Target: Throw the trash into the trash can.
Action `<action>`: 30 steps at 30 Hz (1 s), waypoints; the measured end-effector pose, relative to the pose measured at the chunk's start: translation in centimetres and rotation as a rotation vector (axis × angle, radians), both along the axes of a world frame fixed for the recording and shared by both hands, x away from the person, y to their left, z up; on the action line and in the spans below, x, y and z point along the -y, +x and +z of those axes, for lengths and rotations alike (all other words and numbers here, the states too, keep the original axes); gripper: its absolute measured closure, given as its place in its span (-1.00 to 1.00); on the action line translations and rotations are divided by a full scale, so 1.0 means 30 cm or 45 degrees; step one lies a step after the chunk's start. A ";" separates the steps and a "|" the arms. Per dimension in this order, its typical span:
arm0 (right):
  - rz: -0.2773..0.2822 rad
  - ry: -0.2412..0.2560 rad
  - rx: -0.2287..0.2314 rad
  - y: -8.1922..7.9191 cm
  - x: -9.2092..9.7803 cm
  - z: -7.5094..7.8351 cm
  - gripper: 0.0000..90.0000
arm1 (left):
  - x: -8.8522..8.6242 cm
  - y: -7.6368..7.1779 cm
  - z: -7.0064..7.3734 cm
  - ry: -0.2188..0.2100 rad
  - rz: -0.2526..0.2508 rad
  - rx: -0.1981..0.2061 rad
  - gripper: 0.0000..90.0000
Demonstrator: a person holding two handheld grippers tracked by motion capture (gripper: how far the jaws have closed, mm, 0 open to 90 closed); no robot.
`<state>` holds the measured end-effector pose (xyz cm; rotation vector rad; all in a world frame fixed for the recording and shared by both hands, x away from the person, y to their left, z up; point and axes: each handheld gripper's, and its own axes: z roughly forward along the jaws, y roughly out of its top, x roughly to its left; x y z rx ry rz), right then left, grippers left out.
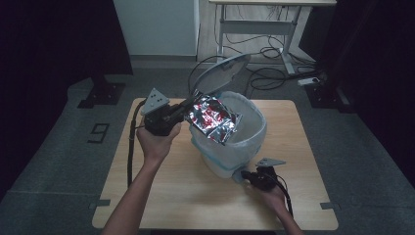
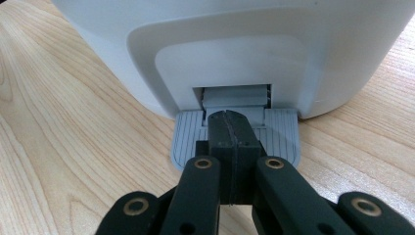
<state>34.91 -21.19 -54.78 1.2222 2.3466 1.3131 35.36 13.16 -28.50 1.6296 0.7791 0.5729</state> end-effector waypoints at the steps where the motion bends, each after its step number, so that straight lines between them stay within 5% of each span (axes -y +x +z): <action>1: 0.000 0.000 -0.001 0.000 0.000 0.000 0.99 | 0.003 0.001 -0.001 0.003 0.005 0.001 1.00; 30: 0.003 0.002 -0.002 0.001 0.001 0.000 0.99 | 0.063 0.033 -0.002 0.045 0.034 0.002 1.00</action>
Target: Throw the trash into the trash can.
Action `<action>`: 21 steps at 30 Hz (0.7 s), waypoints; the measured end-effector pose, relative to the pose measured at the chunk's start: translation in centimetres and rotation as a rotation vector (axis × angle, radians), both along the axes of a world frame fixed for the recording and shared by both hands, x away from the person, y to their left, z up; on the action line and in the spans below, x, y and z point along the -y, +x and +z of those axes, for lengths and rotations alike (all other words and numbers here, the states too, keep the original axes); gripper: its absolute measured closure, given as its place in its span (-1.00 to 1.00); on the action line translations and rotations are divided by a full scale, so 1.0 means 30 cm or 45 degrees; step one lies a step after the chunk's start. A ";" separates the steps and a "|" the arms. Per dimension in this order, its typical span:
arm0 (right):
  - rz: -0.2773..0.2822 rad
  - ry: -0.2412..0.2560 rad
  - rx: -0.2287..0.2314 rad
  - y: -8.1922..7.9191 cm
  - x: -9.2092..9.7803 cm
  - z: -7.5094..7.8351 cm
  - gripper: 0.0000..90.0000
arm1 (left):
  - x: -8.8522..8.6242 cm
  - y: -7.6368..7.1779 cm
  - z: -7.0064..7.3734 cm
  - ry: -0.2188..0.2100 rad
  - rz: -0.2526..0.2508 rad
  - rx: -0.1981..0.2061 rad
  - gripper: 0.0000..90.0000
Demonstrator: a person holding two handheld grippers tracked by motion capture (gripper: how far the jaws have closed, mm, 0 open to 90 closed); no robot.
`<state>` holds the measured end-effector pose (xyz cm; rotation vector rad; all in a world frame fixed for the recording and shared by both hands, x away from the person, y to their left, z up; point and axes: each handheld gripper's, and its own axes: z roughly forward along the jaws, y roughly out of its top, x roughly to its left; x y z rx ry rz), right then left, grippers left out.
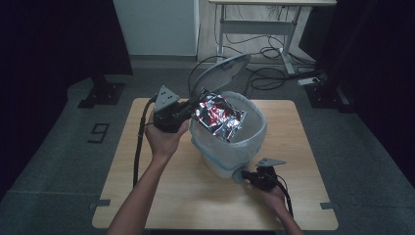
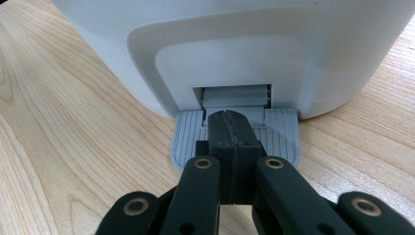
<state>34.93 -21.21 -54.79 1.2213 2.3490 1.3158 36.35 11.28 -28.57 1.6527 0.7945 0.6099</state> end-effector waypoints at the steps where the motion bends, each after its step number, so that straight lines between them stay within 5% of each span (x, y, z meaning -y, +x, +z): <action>1: 0.000 0.000 -0.001 0.000 0.000 0.000 0.99 | 0.007 0.002 -0.001 0.011 0.004 0.003 1.00; 12: 0.000 0.000 0.000 0.000 0.000 0.000 0.99 | 0.033 0.011 -0.011 0.022 0.010 -0.006 1.00; 21: 0.000 0.001 0.001 0.000 0.000 0.000 0.99 | 0.041 0.017 -0.025 0.037 0.001 -0.051 0.46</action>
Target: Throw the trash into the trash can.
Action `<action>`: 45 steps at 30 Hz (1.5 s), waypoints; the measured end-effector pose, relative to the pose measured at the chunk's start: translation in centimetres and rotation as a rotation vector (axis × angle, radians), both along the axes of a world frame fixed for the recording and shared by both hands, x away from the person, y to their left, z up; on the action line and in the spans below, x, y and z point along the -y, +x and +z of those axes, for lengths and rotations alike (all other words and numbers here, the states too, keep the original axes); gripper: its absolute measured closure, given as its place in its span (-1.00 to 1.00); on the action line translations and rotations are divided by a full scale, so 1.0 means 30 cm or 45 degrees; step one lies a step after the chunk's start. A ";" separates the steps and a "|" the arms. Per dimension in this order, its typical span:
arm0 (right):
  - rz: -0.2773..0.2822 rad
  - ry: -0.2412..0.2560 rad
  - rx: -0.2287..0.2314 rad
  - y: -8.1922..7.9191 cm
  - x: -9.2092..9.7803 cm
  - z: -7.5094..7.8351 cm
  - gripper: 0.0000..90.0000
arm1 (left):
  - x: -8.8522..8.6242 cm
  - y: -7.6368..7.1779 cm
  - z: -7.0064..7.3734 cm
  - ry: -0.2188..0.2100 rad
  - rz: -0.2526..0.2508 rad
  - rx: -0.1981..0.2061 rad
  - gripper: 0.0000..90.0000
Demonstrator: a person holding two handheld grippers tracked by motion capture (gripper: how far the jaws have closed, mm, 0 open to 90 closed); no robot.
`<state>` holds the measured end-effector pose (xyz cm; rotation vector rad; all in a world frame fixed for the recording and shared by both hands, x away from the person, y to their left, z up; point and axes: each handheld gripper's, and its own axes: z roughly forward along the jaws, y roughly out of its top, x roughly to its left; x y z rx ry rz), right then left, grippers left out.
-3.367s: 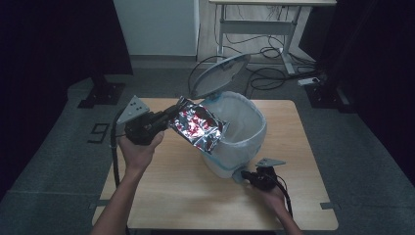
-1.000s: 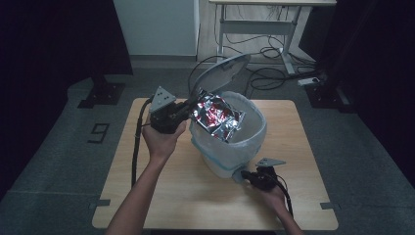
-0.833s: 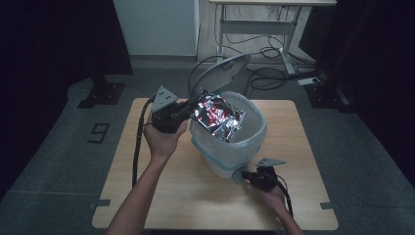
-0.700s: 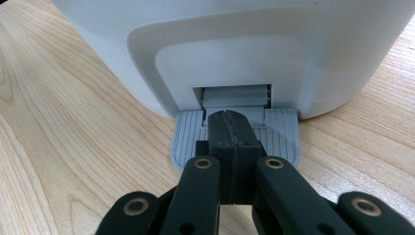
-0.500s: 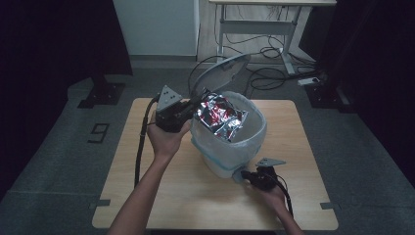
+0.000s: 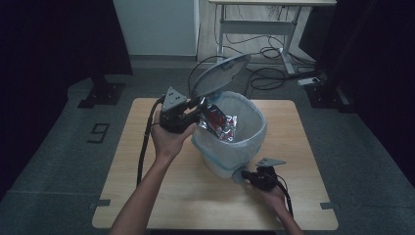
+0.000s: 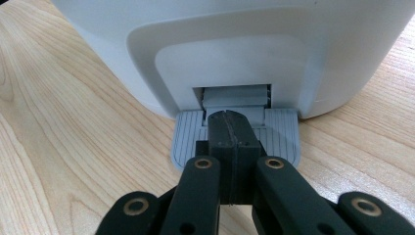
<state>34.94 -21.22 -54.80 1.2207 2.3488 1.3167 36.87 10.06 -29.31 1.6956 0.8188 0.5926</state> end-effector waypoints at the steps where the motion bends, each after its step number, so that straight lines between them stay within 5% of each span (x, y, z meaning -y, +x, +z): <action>1: 0.000 0.000 0.000 0.000 0.000 0.000 0.99 | -0.002 -0.001 0.000 0.000 0.000 0.000 0.46; 8: 0.000 0.003 0.000 0.001 0.000 -0.001 0.99 | -0.020 0.003 -0.005 -0.024 -0.037 -0.018 0.31; 27: 0.001 0.005 -0.005 0.001 0.002 0.000 0.99 | -0.050 -0.030 -0.010 0.018 -0.105 -0.034 0.02; 45: -0.004 0.012 -0.009 0.000 0.002 -0.001 0.99 | -0.153 -0.071 -0.081 0.039 -0.110 -0.054 -0.06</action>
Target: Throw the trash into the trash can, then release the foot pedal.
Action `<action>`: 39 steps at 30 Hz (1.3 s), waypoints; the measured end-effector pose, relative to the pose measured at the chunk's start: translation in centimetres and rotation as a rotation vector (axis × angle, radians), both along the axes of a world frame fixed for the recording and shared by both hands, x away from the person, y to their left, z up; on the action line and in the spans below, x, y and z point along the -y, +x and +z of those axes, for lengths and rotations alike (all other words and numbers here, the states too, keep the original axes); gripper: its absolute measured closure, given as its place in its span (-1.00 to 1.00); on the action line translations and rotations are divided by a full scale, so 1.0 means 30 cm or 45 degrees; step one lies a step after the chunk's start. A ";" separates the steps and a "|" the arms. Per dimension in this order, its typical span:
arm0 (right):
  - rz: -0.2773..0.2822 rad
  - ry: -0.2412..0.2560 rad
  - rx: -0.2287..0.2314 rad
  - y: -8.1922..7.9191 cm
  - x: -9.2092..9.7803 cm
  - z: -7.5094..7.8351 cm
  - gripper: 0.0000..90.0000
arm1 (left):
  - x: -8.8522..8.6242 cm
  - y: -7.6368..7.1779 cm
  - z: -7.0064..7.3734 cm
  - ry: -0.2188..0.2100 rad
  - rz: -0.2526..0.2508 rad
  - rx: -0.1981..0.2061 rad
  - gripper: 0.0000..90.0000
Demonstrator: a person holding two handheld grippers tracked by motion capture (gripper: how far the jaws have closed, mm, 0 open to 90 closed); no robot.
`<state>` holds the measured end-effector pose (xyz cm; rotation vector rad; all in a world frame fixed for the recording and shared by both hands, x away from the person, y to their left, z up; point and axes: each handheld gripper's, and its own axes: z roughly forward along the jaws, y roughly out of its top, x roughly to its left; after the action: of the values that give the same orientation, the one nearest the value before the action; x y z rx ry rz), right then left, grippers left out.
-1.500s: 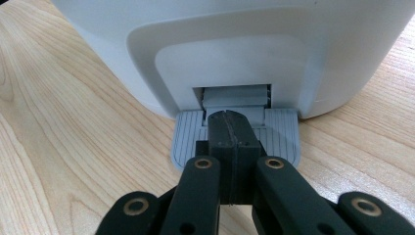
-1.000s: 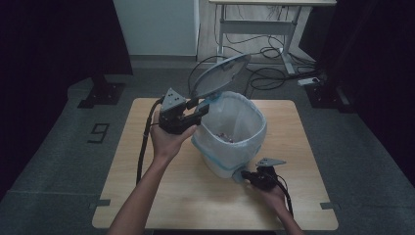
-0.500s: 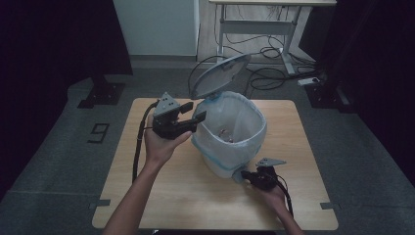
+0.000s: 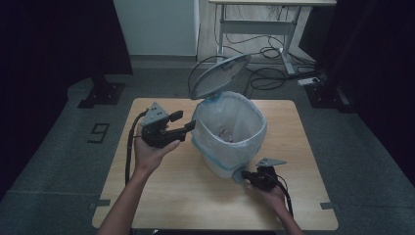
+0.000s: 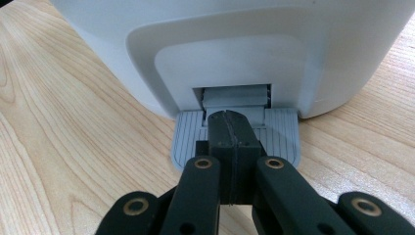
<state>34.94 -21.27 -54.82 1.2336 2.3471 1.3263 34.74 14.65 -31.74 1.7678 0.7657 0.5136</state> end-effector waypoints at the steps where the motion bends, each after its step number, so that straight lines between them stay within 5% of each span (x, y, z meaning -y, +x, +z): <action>1: 0.000 0.000 0.000 0.000 0.000 0.000 0.99 | -0.005 -0.002 -0.005 -0.001 0.000 -0.001 -0.06; 9: 0.005 0.032 -0.017 0.005 0.009 -0.003 0.97 | -0.050 -0.029 -0.047 0.020 0.017 -0.010 -0.10; 18: 0.050 0.104 -0.011 -0.015 0.001 0.018 0.32 | -0.089 -0.062 -0.122 0.019 0.023 -0.037 -0.11; 21: 0.015 0.073 0.065 -0.036 -0.005 0.041 0.08 | -0.097 -0.079 -0.155 0.006 0.018 -0.050 -0.11; 25: -0.023 0.036 0.091 -0.050 0.000 0.052 -0.09 | -0.105 -0.100 -0.213 0.027 0.023 -0.067 -0.11; 39: -0.048 0.013 0.125 -0.076 0.031 0.075 -0.19 | -0.144 -0.144 -0.326 0.036 0.039 -0.113 -0.12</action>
<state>32.66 -22.20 -52.56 1.1820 2.2420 1.3563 30.41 18.99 -41.52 1.8171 0.8527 0.4708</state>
